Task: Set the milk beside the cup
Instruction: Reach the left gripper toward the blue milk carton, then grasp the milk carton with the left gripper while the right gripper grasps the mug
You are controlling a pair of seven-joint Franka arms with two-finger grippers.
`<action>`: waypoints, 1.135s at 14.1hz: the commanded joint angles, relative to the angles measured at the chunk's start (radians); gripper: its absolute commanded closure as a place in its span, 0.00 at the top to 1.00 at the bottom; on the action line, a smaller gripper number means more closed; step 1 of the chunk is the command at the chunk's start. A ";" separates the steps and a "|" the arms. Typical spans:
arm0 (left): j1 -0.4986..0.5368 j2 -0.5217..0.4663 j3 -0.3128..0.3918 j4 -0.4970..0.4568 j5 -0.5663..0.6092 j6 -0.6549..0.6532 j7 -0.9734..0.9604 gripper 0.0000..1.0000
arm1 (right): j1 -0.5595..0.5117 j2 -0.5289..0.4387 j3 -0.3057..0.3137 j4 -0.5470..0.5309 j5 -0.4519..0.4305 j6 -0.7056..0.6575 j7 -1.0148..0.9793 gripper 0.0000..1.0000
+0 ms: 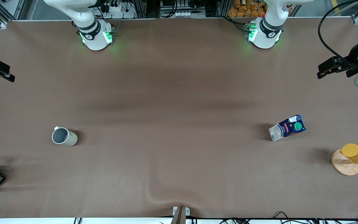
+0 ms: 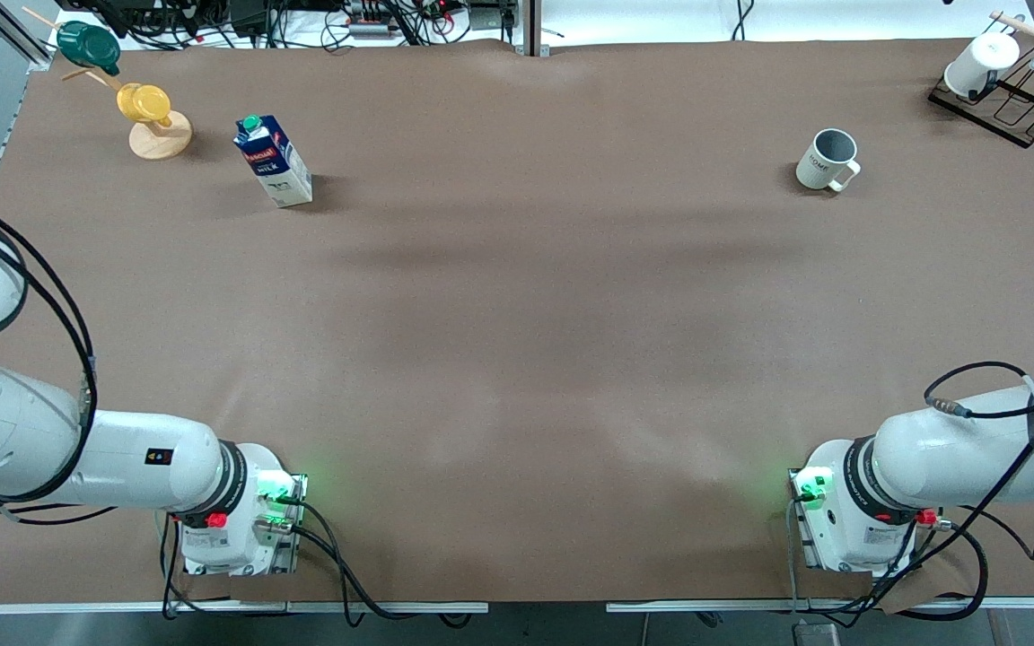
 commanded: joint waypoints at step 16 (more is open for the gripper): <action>0.009 0.385 0.000 0.005 0.049 0.369 0.002 1.00 | -0.053 0.174 0.001 -0.065 -0.040 0.157 -0.035 1.00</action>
